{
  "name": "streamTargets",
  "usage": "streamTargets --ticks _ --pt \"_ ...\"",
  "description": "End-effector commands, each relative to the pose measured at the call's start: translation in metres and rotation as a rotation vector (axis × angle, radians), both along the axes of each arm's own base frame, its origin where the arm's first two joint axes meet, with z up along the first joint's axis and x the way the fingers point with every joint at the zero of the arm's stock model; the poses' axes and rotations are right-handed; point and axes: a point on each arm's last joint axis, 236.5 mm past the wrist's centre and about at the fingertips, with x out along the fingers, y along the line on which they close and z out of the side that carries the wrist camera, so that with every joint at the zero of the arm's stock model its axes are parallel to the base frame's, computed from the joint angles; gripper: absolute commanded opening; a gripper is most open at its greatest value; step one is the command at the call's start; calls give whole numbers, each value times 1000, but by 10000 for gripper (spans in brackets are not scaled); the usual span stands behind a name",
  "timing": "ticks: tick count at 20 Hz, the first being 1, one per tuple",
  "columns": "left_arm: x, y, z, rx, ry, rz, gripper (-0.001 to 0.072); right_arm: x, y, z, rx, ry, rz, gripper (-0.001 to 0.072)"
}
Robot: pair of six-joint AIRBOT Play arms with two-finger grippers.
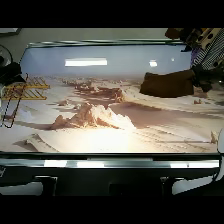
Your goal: Fold the clothes and pants, and hang the long-sleeved shirts on hangers.
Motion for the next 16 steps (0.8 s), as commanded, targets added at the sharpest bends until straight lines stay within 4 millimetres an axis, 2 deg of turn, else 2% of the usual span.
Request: streamTargets --ticks 1,3,5,8,10,12,16 --pt "0 3 -1 10 5 5 21 -32 -63 -7 103 73 -252 28" --pt "0 3 -2 10 6 5 21 -51 -85 -13 137 121 -334 28" --pt "0 3 -2 10 5 5 21 -79 -106 -21 105 208 -399 27" --pt "0 3 -2 10 6 5 20 -133 -142 -22 -82 371 -473 27" --pt "-1 3 -2 10 7 5 20 -165 -156 -20 -178 482 -494 27" --pt "-1 3 -2 10 8 4 21 -190 -157 -26 -203 586 -501 26" --pt "-2 2 -2 10 12 3 20 -223 -147 -44 -199 719 -492 29"
